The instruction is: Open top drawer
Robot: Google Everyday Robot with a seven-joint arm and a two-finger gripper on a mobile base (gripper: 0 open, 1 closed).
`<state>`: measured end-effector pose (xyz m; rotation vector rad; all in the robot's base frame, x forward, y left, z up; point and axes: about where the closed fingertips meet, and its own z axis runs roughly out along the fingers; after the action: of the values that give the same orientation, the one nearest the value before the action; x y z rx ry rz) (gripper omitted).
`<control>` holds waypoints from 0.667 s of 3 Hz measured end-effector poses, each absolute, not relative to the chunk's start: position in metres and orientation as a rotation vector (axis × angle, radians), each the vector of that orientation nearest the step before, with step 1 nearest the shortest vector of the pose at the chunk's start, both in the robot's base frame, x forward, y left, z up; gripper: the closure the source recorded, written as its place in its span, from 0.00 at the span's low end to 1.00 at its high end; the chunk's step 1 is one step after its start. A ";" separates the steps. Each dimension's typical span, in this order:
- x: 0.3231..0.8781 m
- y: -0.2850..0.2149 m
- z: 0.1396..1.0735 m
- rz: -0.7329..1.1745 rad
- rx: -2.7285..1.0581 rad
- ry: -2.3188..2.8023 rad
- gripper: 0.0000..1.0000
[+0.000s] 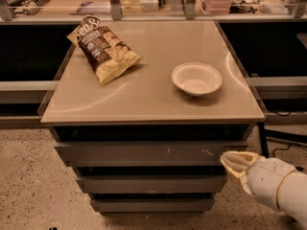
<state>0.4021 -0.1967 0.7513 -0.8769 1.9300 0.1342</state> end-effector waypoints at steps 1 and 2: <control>0.410 -0.196 0.741 0.230 -0.879 1.923 1.00; 0.426 -0.197 0.727 0.326 -0.832 1.894 1.00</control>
Offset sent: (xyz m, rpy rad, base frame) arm 0.0435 -0.0064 -0.0463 0.2819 0.0384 0.0705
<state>0.4257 -0.1973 0.7272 -0.8322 1.8944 0.3261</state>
